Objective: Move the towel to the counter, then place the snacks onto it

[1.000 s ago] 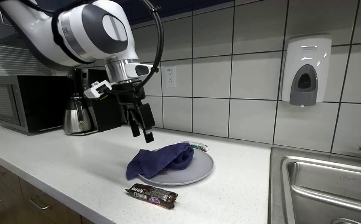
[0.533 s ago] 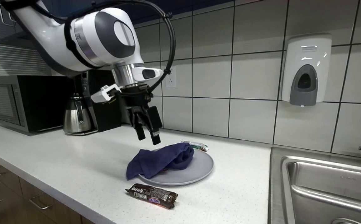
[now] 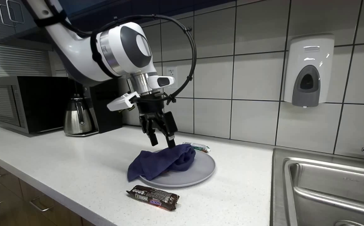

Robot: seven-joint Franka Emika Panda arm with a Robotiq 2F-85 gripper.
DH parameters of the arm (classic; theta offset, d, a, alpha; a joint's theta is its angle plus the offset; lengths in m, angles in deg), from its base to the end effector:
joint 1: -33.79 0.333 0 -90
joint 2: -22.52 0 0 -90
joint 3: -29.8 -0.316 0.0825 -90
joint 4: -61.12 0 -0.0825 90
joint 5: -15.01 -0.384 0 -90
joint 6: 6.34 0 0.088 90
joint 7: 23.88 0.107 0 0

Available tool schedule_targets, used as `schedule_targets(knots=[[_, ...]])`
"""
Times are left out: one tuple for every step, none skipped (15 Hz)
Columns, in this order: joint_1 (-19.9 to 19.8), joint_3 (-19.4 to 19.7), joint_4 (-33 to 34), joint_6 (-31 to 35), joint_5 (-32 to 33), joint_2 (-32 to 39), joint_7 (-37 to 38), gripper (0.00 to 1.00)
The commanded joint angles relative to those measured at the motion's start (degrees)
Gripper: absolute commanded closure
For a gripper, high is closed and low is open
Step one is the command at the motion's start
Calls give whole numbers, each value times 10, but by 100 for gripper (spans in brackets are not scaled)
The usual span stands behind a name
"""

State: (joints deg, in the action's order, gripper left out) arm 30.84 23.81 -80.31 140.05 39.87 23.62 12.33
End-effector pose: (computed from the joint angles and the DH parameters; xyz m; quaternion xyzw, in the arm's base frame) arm 0.4806 0.0315 0.2912 0.9855 -0.1108 0.0729 0.1058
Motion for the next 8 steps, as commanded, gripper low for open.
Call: schedule_targets(knots=[[24,26,51,5,28,55,20,0],[30,33,59,6,29,66,19,0],[36,40,69,6,31,76,19,0],[42,47,76,7,29,84,17,0],[47,55,82,9,30,90,19,0],[51,63,86,9,27,94,19,0],[56,69,88,11,24,96,18,0],[59,76,87,12,23,98,17,0]])
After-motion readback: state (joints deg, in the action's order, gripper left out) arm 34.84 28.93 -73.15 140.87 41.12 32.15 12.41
